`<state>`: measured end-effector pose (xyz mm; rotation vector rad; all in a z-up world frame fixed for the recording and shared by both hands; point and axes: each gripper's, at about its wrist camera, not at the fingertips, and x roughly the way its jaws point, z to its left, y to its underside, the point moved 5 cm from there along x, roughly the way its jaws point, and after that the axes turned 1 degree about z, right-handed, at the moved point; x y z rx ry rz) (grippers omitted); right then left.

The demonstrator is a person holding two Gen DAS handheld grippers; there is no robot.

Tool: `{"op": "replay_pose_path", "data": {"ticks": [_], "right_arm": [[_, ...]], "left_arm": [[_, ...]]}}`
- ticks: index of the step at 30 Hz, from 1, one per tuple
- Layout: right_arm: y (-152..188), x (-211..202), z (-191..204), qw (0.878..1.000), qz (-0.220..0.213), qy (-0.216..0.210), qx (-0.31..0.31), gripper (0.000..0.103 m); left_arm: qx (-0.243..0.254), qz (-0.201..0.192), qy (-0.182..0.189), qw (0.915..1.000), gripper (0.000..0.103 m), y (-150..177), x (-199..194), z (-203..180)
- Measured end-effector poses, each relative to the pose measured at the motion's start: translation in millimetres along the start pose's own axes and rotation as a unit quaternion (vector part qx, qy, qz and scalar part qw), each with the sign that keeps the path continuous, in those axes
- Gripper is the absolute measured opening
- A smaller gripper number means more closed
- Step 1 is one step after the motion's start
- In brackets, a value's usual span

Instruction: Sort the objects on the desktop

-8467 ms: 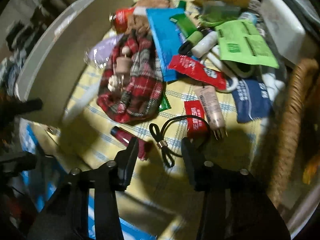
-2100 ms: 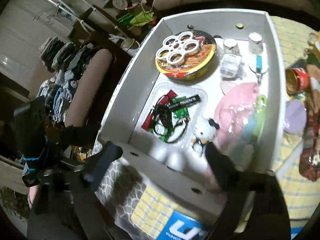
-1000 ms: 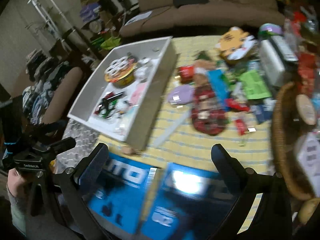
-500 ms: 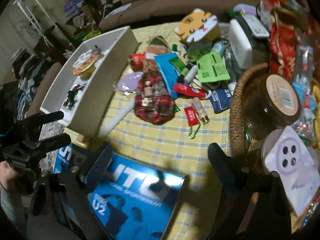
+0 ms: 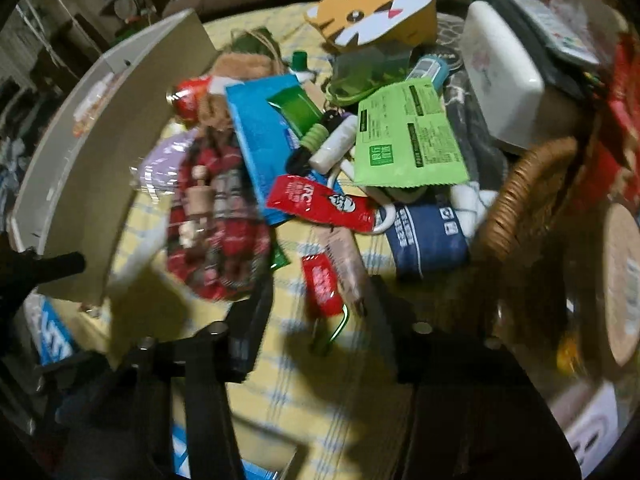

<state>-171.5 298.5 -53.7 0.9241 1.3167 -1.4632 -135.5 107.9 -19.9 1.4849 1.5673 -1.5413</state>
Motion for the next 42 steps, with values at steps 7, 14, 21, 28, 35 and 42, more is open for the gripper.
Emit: {"op": "replay_pose_path", "data": {"ticks": [7,14,21,28,35,42], "right_arm": [[-6.3,28.5,4.7,0.998,0.019,0.058,-0.034,0.023],[-4.2,13.3,16.4,0.999,-0.009,0.027,-0.027,0.026],[-15.1,-1.7,54.6,0.996,-0.036,-0.084,-0.023,0.026],[-33.8,27.3,93.6,0.995,-0.018,-0.083,-0.058,0.026],[-37.0,54.2,104.5,0.997,0.005,-0.027,-0.074,0.031],[-34.5,60.9,108.1,0.996,0.021,-0.004,-0.085,0.034]], "left_arm": [[0.014,0.005,-0.004,0.9999,0.103,1.0,5.0,-3.4],[0.004,-0.018,0.014,0.9997,0.103,0.5,-7.5,6.8],[0.000,-0.016,0.026,0.9995,0.103,15.1,-4.4,5.0],[-0.013,-0.017,0.035,0.9991,0.103,23.8,-0.8,8.4],[-0.021,-0.012,0.043,0.9988,0.103,26.1,4.5,11.7],[-0.026,-0.011,0.044,0.9986,0.103,25.3,4.1,12.4]]}}
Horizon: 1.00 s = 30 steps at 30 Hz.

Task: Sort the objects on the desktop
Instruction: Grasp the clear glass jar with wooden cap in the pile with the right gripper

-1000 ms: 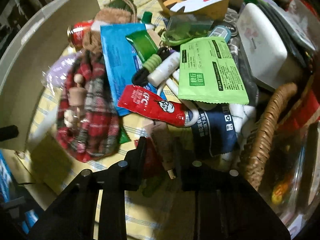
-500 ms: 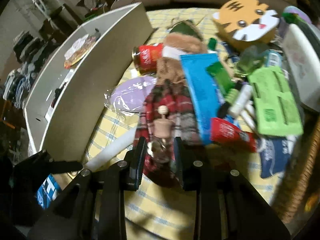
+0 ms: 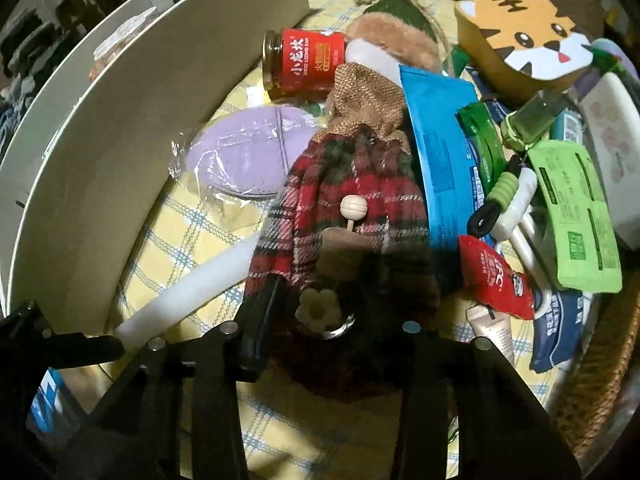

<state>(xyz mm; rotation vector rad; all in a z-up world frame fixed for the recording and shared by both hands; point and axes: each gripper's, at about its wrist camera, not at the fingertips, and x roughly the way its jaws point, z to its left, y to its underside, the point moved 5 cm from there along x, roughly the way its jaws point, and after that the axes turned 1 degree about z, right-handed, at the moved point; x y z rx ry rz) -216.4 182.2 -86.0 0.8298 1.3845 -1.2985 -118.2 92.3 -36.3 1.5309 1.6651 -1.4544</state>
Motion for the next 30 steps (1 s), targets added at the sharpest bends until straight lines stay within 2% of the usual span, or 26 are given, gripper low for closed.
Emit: {"op": "replay_pose_path", "data": {"ticks": [4,8,11,16,20,23,27,30], "right_arm": [[2.3,-14.8,-11.0,0.999,-0.015,-0.040,0.029,0.034],[6.1,-44.8,-24.8,0.992,-0.040,-0.101,0.059,0.034],[12.0,-76.6,-35.5,0.989,-0.070,-0.110,0.066,0.033],[32.9,-125.8,-55.3,0.981,-0.113,-0.131,0.092,0.033],[47.3,-137.2,-75.6,0.979,-0.118,-0.132,0.104,0.033],[53.1,-130.8,-84.7,0.978,-0.113,-0.137,0.112,0.033],[62.1,-125.0,-91.5,0.975,-0.114,-0.146,0.122,0.033],[64.6,-125.8,-94.5,0.972,-0.120,-0.157,0.128,0.033]], "left_arm": [[0.006,-0.001,-0.006,1.0000,0.103,-3.1,-1.4,-1.4],[0.016,-0.004,-0.019,0.9997,0.103,-13.0,-1.7,-7.7],[0.014,-0.006,-0.039,0.9991,0.103,-26.1,3.7,-12.0],[-0.025,-0.002,-0.039,0.9989,0.103,-52.8,24.7,-14.9],[-0.023,0.027,-0.074,0.9967,0.103,-58.8,52.5,-15.2],[-0.019,0.052,-0.088,0.9946,0.103,-55.1,68.2,-16.1],[-0.026,0.044,-0.087,0.9949,0.103,-50.9,62.1,-16.3],[0.043,0.020,-0.107,0.9932,0.103,-44.8,47.5,-31.1]]}}
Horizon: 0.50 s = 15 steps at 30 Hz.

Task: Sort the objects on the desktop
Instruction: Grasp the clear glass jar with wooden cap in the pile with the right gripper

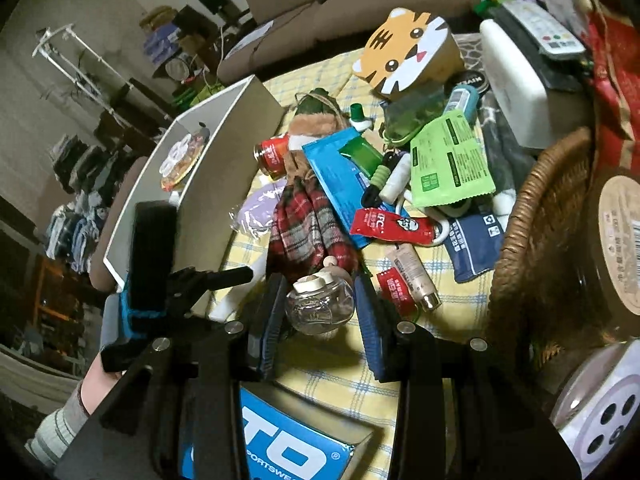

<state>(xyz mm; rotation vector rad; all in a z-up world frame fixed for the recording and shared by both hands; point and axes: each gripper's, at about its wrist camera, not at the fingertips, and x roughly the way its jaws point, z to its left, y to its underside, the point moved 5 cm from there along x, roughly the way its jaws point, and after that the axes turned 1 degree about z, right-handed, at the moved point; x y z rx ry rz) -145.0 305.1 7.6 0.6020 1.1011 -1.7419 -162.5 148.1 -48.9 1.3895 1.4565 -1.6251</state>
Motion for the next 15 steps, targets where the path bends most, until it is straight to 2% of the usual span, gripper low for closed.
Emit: {"op": "replay_pose_path", "data": {"ticks": [2,4,7,10,14,15], "right_arm": [[-1.2,-1.5,0.4,1.000,-0.002,-0.005,0.002,0.033],[-3.5,-4.8,3.0,1.000,-0.006,-0.017,0.007,0.033],[-5.3,-13.9,8.5,1.000,-0.013,-0.024,0.007,0.033],[-5.8,-24.7,12.7,1.000,-0.016,-0.020,0.006,0.033],[-4.7,-32.2,12.2,0.999,-0.015,-0.031,0.018,0.033],[-4.2,-33.6,11.8,0.999,-0.016,-0.036,0.021,0.033]], "left_arm": [[0.075,-0.039,-0.029,0.9960,0.103,1.9,-13.6,-17.0],[0.115,-0.063,-0.035,0.9908,0.103,0.5,-23.0,-30.1],[0.116,-0.086,0.011,0.9894,0.103,-11.9,-32.5,-44.1],[0.138,-0.101,0.010,0.9852,0.103,-21.6,-34.5,-60.0],[0.134,-0.121,0.042,0.9827,0.103,-30.0,-44.5,-70.6],[0.123,-0.121,0.055,0.9835,0.100,-30.0,-48.3,-68.5]]}}
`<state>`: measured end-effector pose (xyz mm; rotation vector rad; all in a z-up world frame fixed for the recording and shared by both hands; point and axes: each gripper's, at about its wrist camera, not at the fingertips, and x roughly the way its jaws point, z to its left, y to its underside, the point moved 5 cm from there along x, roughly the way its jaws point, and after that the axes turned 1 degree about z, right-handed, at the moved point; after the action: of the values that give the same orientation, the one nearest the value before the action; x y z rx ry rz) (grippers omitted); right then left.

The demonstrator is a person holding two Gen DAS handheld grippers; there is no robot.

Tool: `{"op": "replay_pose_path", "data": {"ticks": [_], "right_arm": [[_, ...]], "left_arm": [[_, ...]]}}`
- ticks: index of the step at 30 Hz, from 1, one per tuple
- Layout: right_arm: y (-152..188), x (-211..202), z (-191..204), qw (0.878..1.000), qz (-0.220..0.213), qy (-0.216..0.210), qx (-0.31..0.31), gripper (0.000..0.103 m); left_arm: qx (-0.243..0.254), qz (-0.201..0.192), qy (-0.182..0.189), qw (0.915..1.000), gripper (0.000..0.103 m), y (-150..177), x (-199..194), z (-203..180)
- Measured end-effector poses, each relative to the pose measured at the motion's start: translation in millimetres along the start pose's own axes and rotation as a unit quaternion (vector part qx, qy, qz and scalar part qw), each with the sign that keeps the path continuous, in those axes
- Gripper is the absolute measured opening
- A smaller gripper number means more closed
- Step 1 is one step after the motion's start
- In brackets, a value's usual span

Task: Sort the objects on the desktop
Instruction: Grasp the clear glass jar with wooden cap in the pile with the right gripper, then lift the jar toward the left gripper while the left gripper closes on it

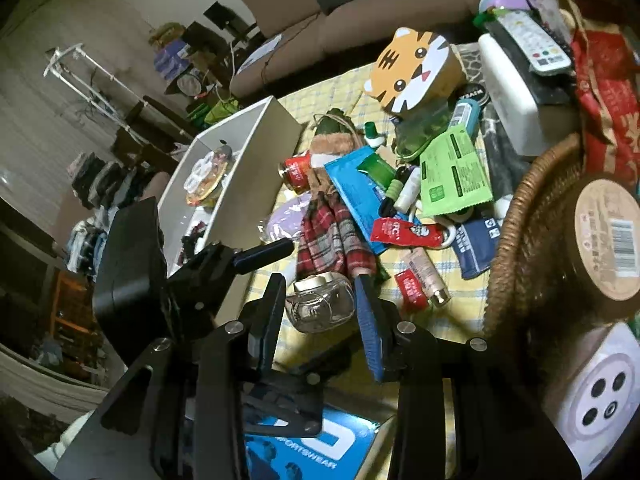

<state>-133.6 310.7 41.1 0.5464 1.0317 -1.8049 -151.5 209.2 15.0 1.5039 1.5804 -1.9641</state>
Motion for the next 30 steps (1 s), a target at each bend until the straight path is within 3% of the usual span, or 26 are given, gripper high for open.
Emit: {"op": "replay_pose_path", "data": {"ticks": [3,5,8,10,13,15,18,19,20,22,24,25,27,28,30], "right_arm": [[0.8,-4.9,-0.3,1.000,-0.008,-0.007,0.006,0.033],[2.2,-7.0,-2.1,1.000,-0.013,-0.021,0.016,0.033],[6.0,-9.5,-4.0,0.997,-0.021,-0.062,0.041,0.033],[9.4,-8.5,-3.9,0.995,-0.024,-0.081,0.052,0.033],[14.8,-3.8,-7.0,0.987,-0.029,-0.129,0.091,0.033],[18.3,0.3,-10.7,0.978,-0.034,-0.165,0.124,0.033],[26.3,6.5,-12.5,0.959,-0.041,-0.225,0.169,0.033],[29.9,8.3,-11.2,0.950,-0.045,-0.247,0.183,0.033],[32.9,9.5,-9.6,0.946,-0.048,-0.259,0.190,0.033],[40.9,13.3,-3.6,0.930,-0.056,-0.296,0.209,0.033],[50.0,17.7,-0.3,0.916,-0.066,-0.322,0.231,0.033],[53.2,19.8,0.1,0.911,-0.070,-0.328,0.240,0.033],[62.4,27.3,2.3,0.893,-0.077,-0.355,0.266,0.033],[65.5,30.7,3.6,0.886,-0.078,-0.366,0.273,0.034],[70.8,35.7,8.5,0.877,-0.080,-0.383,0.280,0.034]], "left_arm": [[-0.030,-0.007,0.020,0.9993,0.097,4.8,-11.2,12.5],[-0.067,-0.010,0.053,0.9963,0.096,12.0,-23.0,23.0],[-0.157,-0.012,0.161,0.9742,0.098,26.4,-38.4,37.6],[-0.230,-0.017,0.230,0.9456,0.100,37.4,-47.3,47.8],[-0.294,-0.034,0.286,0.9113,0.102,50.0,-54.6,54.0],[-0.323,-0.044,0.310,0.8930,0.102,56.7,-56.5,55.4],[-0.384,-0.074,0.368,0.8435,0.102,65.6,-57.9,62.1],[-0.415,-0.085,0.392,0.8167,0.102,69.9,-56.7,64.6],[-0.432,-0.090,0.402,0.8024,0.101,70.7,-56.1,66.3],[-0.467,-0.110,0.420,0.7702,0.096,76.8,-57.4,69.3],[-0.491,-0.133,0.456,0.7309,0.086,82.7,-60.5,67.4],[-0.493,-0.134,0.465,0.7231,0.074,84.6,-61.5,65.1],[-0.496,-0.133,0.468,0.7196,0.052,87.3,-61.8,61.8],[-0.504,-0.132,0.465,0.7154,0.048,90.2,-59.9,62.3],[-0.517,-0.135,0.480,0.6956,0.048,94.3,-57.9,65.4]]}}
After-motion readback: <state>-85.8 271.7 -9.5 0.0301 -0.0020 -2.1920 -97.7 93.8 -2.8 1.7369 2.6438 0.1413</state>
